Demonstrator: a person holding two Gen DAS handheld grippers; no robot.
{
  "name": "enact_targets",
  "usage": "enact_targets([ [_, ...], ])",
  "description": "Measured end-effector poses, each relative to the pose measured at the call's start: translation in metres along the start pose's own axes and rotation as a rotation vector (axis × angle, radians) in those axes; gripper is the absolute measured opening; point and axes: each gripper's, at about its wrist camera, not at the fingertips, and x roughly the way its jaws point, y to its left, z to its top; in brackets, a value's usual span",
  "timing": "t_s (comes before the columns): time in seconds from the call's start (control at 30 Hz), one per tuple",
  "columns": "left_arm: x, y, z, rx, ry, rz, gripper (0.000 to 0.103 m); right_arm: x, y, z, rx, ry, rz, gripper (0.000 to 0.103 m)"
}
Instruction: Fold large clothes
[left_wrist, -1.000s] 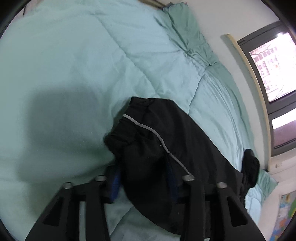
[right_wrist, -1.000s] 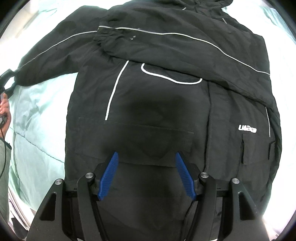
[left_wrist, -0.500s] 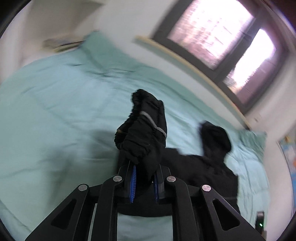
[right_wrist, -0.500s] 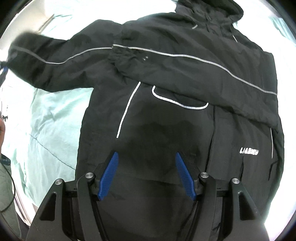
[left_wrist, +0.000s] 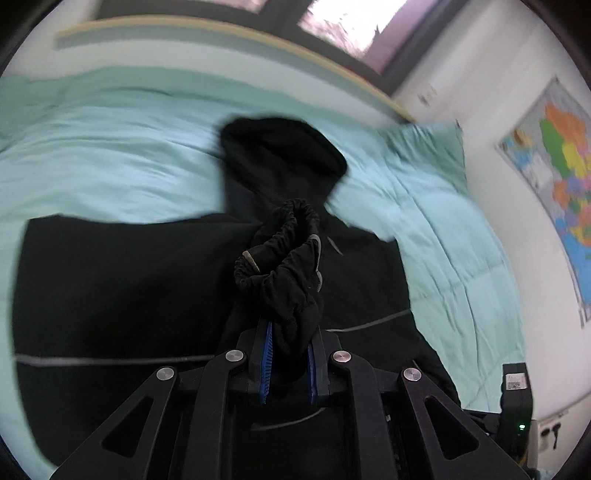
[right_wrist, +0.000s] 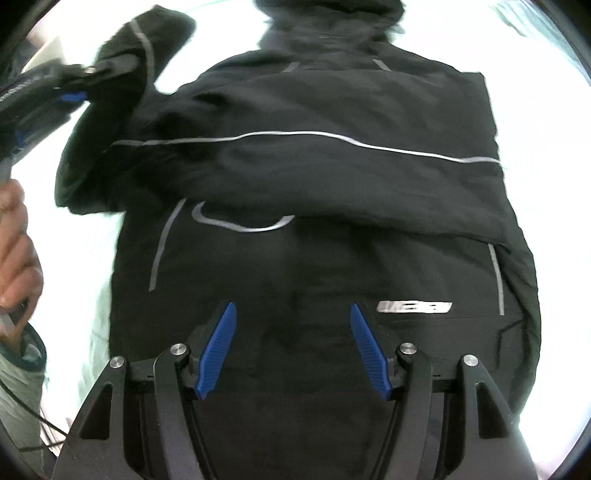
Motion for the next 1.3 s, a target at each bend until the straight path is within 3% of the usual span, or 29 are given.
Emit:
enact_targets([
  [0.2, 0.088, -0.023, 0.002, -0.024, 0.153, -0.053, 0.02, 0.011, -0.049, 0.016, 0.064, 0.008, -0.005, 0.067],
  [0.23, 0.096, -0.021, -0.002, -0.042, 0.179, -0.061, 0.026, 0.012, -0.053, 0.019, 0.067, 0.008, -0.007, 0.067],
  [0.27, 0.105, -0.017, -0.006, -0.07, 0.212, -0.084, 0.04, 0.014, -0.058, 0.022, 0.068, 0.007, -0.008, 0.067],
  [0.33, 0.131, -0.003, -0.014, -0.178, 0.309, -0.212, 0.057, 0.018, -0.064, 0.031, 0.07, 0.004, -0.007, 0.067],
  [0.37, 0.141, 0.005, -0.02, -0.236, 0.351, -0.271, 0.059, 0.019, -0.065, 0.034, 0.07, 0.001, -0.005, 0.067],
  [0.43, 0.147, 0.011, -0.026, -0.264, 0.4, -0.306, 0.059, 0.019, -0.066, 0.046, 0.066, -0.015, 0.004, 0.067],
  [0.57, 0.113, -0.002, -0.023, -0.176, 0.36, -0.262, 0.062, 0.017, -0.062, 0.073, 0.066, -0.06, 0.074, 0.067],
  [0.7, 0.06, -0.004, -0.015, -0.128, 0.262, -0.242, 0.07, 0.032, -0.048, 0.109, 0.076, -0.088, 0.16, 0.067],
  [0.87, 0.006, 0.023, -0.015, -0.178, 0.168, -0.201, 0.072, 0.067, -0.04, 0.143, 0.129, -0.06, 0.231, 0.067],
  [1.0, -0.016, 0.039, -0.017, -0.185, 0.126, -0.105, 0.073, 0.096, -0.025, 0.161, 0.139, -0.002, 0.299, 0.064],
  [1.03, -0.019, 0.041, -0.018, -0.184, 0.123, -0.084, 0.072, 0.098, -0.02, 0.162, 0.127, -0.004, 0.293, 0.046],
  [1.13, -0.023, 0.046, -0.02, -0.178, 0.1, -0.008, 0.072, 0.076, -0.006, 0.158, 0.06, -0.073, 0.26, 0.032],
  [1.3, -0.036, 0.056, -0.006, -0.177, 0.034, 0.036, 0.072, -0.01, -0.015, 0.144, -0.039, -0.278, 0.091, 0.029],
])
